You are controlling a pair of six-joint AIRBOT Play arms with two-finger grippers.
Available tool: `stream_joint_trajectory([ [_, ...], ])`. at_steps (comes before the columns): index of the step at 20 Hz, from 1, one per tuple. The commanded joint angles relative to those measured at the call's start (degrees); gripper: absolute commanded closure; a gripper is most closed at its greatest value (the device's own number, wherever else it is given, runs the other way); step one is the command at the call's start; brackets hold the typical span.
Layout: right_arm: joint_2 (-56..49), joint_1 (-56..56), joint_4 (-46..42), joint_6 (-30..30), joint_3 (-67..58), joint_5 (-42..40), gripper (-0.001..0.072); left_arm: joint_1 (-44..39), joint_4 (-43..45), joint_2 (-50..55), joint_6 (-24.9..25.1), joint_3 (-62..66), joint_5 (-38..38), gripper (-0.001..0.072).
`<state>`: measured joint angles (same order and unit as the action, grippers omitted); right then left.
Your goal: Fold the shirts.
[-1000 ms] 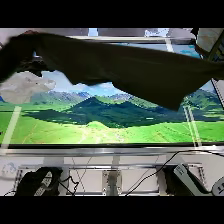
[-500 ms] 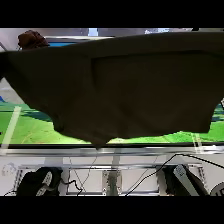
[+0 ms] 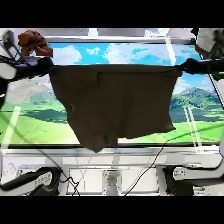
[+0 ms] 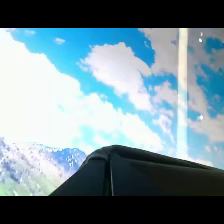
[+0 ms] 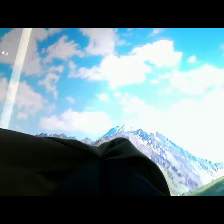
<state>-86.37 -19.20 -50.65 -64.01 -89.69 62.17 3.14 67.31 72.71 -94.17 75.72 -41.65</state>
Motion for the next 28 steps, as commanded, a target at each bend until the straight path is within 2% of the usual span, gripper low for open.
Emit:
stream_joint_trajectory([
  [1, -11.63, 3.43, -0.52, -0.96, -1.53, -15.87, 0.069, -0.02, -8.61, 13.29, 5.09, 5.14, 10.12, 0.0701],
  [3, -15.47, 2.86, -0.35, -0.81, -4.87, -19.37, 0.0691, -0.33, -9.01, 18.18, 6.95, 12.28, 9.53, 0.0701],
  [6, -17.86, 2.47, -0.39, -0.02, -9.05, -18.32, 0.0691, -1.18, -6.73, 22.08, 8.28, 19.78, 2.01, 0.0701],
  [9, -18.01, 2.49, -2.67, -0.42, -9.16, -10.45, 0.069, -3.48, 3.32, 22.69, 4.85, 19.65, -14.91, 0.0701],
  [11, -18.27, 2.51, -8.76, -4.59, -9.14, -3.85, 0.069, -6.23, 13.97, 24.11, 1.92, 18.88, -28.41, 0.0701],
  [12, -18.58, 2.47, -11.8, -6.47, -9.14, -1.11, 0.069, -7.61, 17.33, 24.96, 1.14, 17.77, -31.95, 0.0701],
  [14, -19.58, 2.49, -16.41, -8.26, -9.11, 3.63, 0.069, -9.81, 17.64, 26.77, 1.14, 15.21, -32.81, 0.07],
  [16, -21.14, 2.51, -16.63, -8.31, -9.01, 5.84, 0.069, -12.13, 16.55, 29.86, 0.92, 13.46, -31.1, 0.0701],
  [18, -23.04, 2.51, -16.57, -10.12, -9.03, 6.12, 0.0689, -13.92, 16.44, 33.97, 0.07, 13.31, -30.32, 0.07],
  [22, -24.83, 2.51, -16.79, -10.29, -9.01, 6.03, 0.069, -14.58, 18.47, 37.46, -5.57, 13.33, -25.57, 0.07],
  [28, -24.65, 2.51, -14.84, -9.03, -10.49, 4.04, 0.0689, -14.56, 23.08, 37.09, -7.28, 18.78, -24.04, 0.07],
])
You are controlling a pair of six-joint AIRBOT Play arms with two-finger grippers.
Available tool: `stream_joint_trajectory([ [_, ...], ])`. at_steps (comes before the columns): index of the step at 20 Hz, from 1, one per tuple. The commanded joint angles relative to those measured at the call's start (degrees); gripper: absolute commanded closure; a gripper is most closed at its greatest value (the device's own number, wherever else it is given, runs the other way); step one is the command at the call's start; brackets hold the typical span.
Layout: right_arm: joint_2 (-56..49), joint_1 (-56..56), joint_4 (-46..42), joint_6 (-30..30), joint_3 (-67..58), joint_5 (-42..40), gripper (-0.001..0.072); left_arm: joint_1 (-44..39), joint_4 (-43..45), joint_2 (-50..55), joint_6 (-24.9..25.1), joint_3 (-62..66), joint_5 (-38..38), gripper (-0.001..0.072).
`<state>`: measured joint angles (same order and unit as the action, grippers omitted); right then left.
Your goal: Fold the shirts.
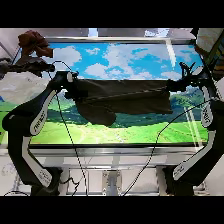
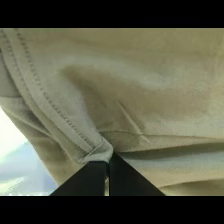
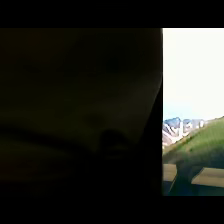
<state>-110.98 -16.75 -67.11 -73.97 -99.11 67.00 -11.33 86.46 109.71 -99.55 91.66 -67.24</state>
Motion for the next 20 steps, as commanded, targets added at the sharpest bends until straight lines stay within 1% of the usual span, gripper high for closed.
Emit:
stream_joint_trajectory([
  [1, -0.04, 0.07, 2.8, 1.62, -2.69, -1.84, 0.0689, -0.07, 5.7, -0.44, -3.19, 5.4, 3.82, 0.07],
  [3, -0.07, 0.07, 5.05, 1.84, -6.27, -4.61, 0.069, -0.07, 8.81, -1.27, -6.03, 11.45, 8.61, 0.07],
  [4, -0.07, 0.04, 6.1, 1.86, -7.82, -5.46, 0.069, -0.04, 9.14, -1.25, -6.23, 14.78, 9.29, 0.07],
  [6, -0.07, 0.07, 7.37, 2.56, -10.84, -5.22, 0.0691, -0.09, 9.11, -1.27, -5.79, 20.96, 6.71, 0.07],
  [7, -0.07, 0.07, 7.61, 3.45, -12.35, -4.52, 0.069, -0.11, 9.11, -1.27, -4.66, 23.78, 5.01, 0.07],
  [8, -0.07, 0.07, 7.61, 3.5, -13.44, -4.66, 0.0691, -0.11, 9.18, -1.27, -3.8, 25.68, 5.18, 0.0701],
  [12, -0.44, 0.15, 7.85, 3.54, -14.47, -6.78, 0.0691, 0.63, 8.0, 0.2, -4.22, 26.32, 8.96, 0.0701],
  [13, -0.7, 0.2, 7.89, 3.63, -14.47, -8.28, 0.0691, 0.9, 7.98, 0.94, -4.63, 26.32, 11.13, 0.07],
  [16, -1.49, 0.17, 10.08, 5.07, -14.47, -13.55, 0.0692, 1.77, 7.37, 1.97, -7.93, 26.32, 21.22, 0.0701],
  [17, -1.99, 0.2, 10.93, 5.07, -14.47, -13.79, 0.0692, 2.21, 7.17, 2.25, -8.96, 26.32, 22.43, 0.0701],
  [18, -2.86, 0.2, 11.72, 5.01, -14.47, -12.83, 0.0692, 2.84, 5.95, 2.73, -9.11, 26.32, 21.57, 0.0702],
  [19, -4.07, 0.2, 12.5, 4.98, -14.47, -10.69, 0.0692, 3.45, 4.39, 3.39, -8.66, 26.32, 19.19, 0.0701],
  [20, -5.38, 0.42, 12.48, 4.74, -14.47, -8.37, 0.0691, 3.89, 3.19, 4.17, -7.19, 26.32, 16.31, 0.0701],
])
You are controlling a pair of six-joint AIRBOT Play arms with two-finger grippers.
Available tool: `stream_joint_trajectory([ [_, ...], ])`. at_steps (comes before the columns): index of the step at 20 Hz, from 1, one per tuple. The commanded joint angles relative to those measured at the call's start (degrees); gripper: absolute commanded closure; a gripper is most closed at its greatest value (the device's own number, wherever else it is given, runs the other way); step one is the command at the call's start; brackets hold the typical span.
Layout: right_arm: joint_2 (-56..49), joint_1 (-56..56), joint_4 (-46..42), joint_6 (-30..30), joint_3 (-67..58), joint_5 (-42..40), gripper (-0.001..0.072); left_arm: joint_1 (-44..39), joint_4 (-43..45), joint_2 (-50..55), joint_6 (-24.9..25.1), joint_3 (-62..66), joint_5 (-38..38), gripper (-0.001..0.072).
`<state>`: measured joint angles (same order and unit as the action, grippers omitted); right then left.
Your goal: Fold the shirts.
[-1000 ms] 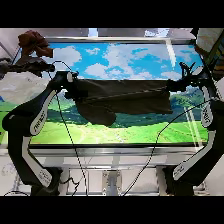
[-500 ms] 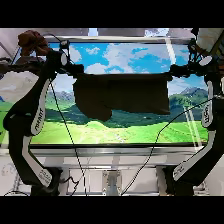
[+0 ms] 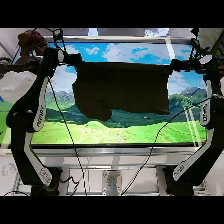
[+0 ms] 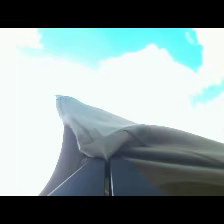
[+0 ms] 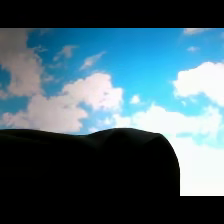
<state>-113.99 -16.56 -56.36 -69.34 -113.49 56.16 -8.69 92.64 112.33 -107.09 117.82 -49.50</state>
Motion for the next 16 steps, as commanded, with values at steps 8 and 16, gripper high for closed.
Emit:
stream_joint_trajectory([
  [8, -8.76, 3.72, -3.76, -4.26, -0.09, 10.34, 0.0691, 1.49, -5.68, 6.21, 3.63, 0.04, -12.11, 0.0701],
  [16, -8.15, 2.82, -6.99, -6.93, -0.09, 13.46, 0.0508, 1.53, -5.99, 6.56, 3.39, 0.11, -19.37, 0.0673],
])
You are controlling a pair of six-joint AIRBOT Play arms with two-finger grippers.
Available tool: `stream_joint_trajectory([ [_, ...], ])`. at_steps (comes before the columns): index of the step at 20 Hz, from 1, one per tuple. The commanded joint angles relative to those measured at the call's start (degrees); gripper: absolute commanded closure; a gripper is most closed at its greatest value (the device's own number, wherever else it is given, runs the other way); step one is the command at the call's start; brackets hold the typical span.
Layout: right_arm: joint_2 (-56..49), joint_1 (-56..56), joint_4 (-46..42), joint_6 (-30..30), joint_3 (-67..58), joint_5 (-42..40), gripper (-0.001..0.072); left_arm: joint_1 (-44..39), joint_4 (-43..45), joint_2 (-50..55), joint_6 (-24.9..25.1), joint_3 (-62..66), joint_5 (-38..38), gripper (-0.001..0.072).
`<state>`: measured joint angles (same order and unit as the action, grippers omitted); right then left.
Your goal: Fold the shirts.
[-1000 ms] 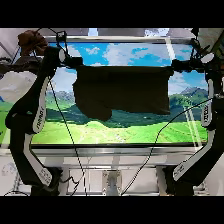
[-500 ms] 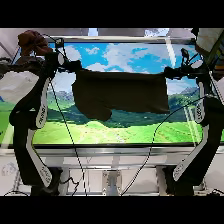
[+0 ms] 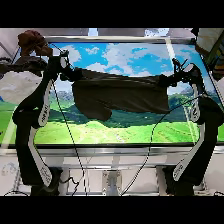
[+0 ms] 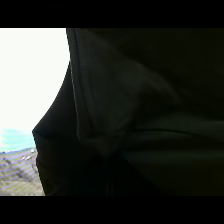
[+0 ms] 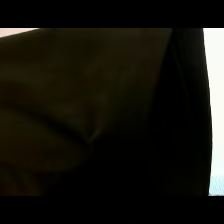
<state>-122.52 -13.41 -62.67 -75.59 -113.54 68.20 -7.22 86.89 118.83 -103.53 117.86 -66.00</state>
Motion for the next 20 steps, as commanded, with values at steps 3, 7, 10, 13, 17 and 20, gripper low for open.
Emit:
stream_joint_trajectory([
  [3, 4.85, -1.22, -0.09, 3.39, -0.07, 0.81, 0.0331, 0.22, -3.04, -1.97, 0.07, 0.07, 0.31, 0.0013],
  [7, 15.43, -3.21, -6.75, 4.87, -0.04, -1.84, 0.0331, 0.59, -3.69, -9.86, 4.26, 0.04, 2.62, 0.0014],
  [10, 20.24, -6.01, -12.63, 3.61, -0.02, 7.34, 0.0331, 0.57, -0.55, -13.66, 7.58, -0.11, -10.84, 0.0014],
  [13, 21.35, -9.53, -12.24, 5.01, 1.7, 18.58, 0.0344, 0.42, -0.87, -16.83, 11.21, -6.34, -18.16, 0.0014],
  [17, 26.84, -13.92, -4.79, 8.11, 14.49, 18.12, 0.0408, 0.44, -3.78, -25.55, 10.88, -24.2, -11.61, 0.0014],
  [20, 31.82, -16.15, -2.05, 10.27, 27.65, 13.79, 0.0403, 0.42, -5.14, -34.75, 6.51, -44.13, -0.15, 0.0014],
])
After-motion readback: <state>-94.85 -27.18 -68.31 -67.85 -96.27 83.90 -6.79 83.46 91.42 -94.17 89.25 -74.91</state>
